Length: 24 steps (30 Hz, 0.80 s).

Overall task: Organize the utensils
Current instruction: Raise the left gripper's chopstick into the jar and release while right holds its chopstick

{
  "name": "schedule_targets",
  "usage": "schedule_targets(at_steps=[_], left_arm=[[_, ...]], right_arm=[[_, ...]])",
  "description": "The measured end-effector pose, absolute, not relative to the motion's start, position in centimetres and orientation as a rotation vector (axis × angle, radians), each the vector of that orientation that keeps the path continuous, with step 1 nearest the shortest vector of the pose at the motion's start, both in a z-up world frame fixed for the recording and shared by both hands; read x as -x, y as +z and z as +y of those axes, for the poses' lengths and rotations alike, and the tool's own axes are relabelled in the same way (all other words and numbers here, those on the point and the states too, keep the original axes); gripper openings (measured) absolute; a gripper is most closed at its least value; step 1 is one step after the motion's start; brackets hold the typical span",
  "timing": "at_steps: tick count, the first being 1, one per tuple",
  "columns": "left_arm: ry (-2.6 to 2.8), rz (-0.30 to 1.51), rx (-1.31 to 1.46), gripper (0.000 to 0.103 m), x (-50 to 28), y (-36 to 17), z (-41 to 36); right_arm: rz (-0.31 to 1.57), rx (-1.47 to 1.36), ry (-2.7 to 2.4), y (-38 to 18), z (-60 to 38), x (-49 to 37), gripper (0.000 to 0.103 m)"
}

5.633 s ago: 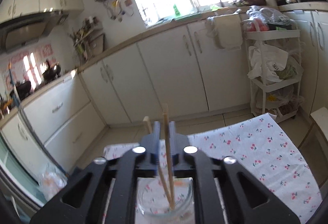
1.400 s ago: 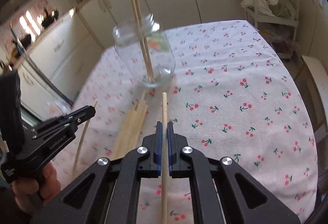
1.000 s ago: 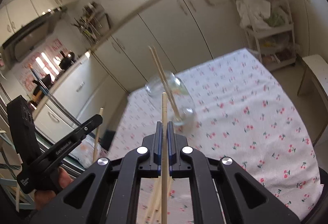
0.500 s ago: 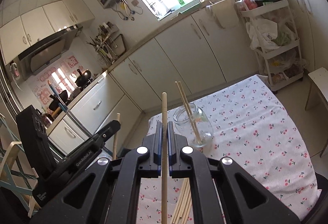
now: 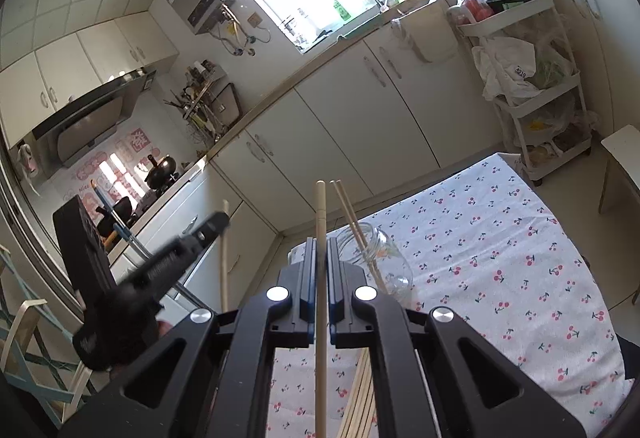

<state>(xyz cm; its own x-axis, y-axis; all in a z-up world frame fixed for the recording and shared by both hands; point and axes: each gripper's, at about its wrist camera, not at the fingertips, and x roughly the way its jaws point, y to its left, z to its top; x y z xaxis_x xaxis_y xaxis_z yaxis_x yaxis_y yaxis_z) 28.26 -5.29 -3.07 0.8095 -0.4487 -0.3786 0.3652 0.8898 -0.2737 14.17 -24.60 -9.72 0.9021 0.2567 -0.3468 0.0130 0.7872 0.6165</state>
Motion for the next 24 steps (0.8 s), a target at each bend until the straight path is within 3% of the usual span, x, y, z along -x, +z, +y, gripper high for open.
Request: schedule_targets(at_steps=[24], left_arm=[[-0.294,0.291,0.377,0.005,-42.3,-6.3,-10.5]], right_arm=[[0.443,-0.71,0.099,-14.4,-28.4,-19.6,0.006]])
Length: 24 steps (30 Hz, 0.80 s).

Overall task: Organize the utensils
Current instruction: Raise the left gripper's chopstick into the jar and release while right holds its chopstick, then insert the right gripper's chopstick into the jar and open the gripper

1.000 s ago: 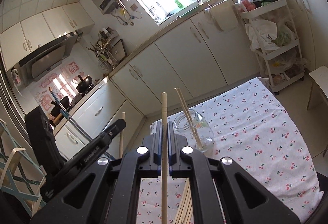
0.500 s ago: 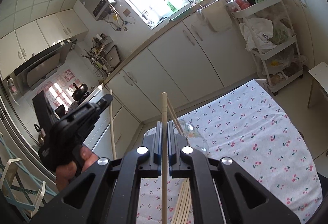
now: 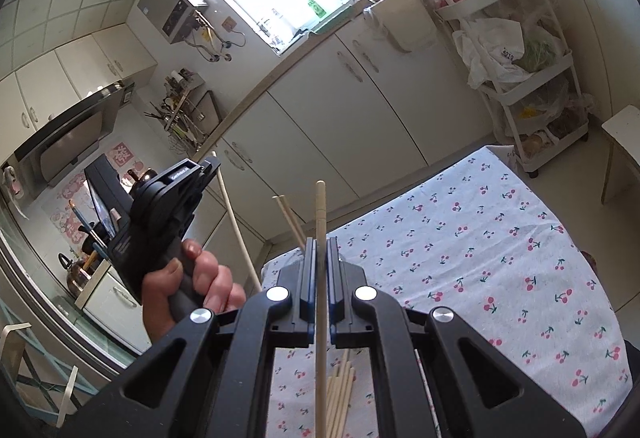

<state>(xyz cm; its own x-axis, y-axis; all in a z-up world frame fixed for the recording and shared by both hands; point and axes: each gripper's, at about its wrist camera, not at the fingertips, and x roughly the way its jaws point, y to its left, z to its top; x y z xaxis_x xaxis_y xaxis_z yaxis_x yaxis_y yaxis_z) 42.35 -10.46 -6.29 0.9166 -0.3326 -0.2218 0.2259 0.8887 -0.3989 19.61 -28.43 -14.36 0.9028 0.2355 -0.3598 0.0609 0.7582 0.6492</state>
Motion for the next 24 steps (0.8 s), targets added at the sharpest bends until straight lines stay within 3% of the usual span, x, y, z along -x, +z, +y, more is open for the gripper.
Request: schedule_targets(at_steps=[24], left_arm=[[-0.267,0.247,0.235,0.005,-40.7,-10.2,-13.1]], right_arm=[[0.429,-0.709,0.082,-16.1,-29.7,-21.7,0.006]])
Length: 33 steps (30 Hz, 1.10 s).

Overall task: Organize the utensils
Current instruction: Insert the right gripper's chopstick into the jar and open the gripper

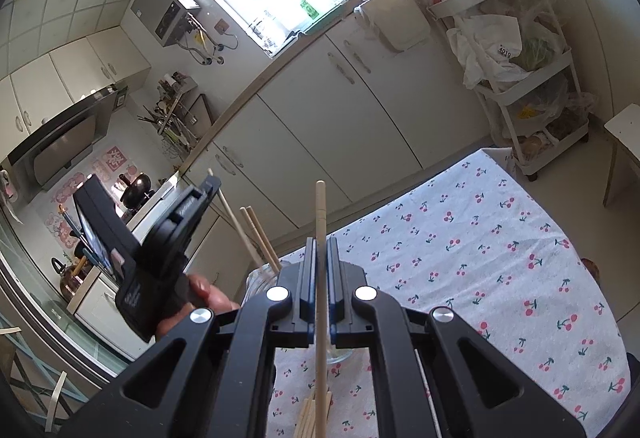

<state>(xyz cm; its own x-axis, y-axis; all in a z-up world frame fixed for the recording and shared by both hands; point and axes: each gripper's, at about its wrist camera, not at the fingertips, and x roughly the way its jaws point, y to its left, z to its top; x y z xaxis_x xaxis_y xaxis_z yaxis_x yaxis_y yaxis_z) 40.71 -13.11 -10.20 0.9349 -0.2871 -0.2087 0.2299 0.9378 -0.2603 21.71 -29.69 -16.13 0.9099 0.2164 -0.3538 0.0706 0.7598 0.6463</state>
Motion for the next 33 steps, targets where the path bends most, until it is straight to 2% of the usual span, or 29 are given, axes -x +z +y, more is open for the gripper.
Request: schedule_targets(at_steps=[8,16,21,23,26,33], left_arm=[[-0.293,0.313,0.219,0.005,-39.3,-11.3,-12.2],[-0.259,0.365,0.246,0.006,-36.3,-12.5,-7.6],[-0.225,0.408,0.252,0.013,-34.7,-14.3,-4.9],[-0.209,0.415,0.26,0.021,-34.3,-14.9,-4.0],[-0.195,0.422,0.267,0.026,-34.1,-15.8,-3.3],[-0.195,0.452,0.297,0.029,-34.5,-17.1,-2.4]], right_arm=[[0.359,-0.708,0.079,-14.4,-29.6,-23.2,0.006],[0.235,-0.712,0.074,-11.6,-28.0,-26.6,0.006],[0.201,-0.699,0.04,-11.5,-26.7,-29.9,0.006],[0.2,-0.675,0.016,-11.8,-26.0,-31.4,0.006],[0.211,-0.628,-0.011,-12.3,-25.1,-32.8,0.006],[0.258,-0.515,-0.041,-13.5,-23.3,-33.9,0.006]])
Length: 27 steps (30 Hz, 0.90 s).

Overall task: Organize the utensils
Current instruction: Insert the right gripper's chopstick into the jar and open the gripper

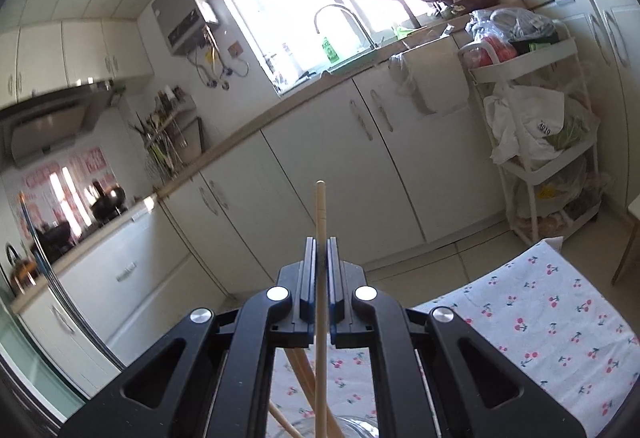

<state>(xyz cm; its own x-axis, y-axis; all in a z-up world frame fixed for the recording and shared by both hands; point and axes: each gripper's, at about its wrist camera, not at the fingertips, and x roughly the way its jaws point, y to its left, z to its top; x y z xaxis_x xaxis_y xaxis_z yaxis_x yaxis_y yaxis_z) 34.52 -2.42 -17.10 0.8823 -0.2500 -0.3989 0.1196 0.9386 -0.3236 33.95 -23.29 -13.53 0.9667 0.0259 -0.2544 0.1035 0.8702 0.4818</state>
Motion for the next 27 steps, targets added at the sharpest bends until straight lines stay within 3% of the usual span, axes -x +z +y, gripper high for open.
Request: schedule_targets(at_steps=[19,21,23,27], left_arm=[[-0.208,0.497,0.264,0.048,-32.5,-15.7,-2.7],[-0.204,0.504,0.248,0.051,-31.7,-15.0,-2.5],[-0.191,0.514,0.225,0.06,-30.8,-14.2,-2.4],[-0.156,0.546,0.162,0.072,-28.6,-12.7,-2.1]], right_arm=[[0.404,-0.322,0.001,-15.4,-20.1,-28.7,0.006],[0.42,-0.312,0.013,-14.9,-19.8,-27.1,0.01],[0.424,-0.31,0.009,-14.3,-19.6,-25.4,0.03],[0.473,-0.318,-0.012,-13.5,-19.3,-20.8,0.04]])
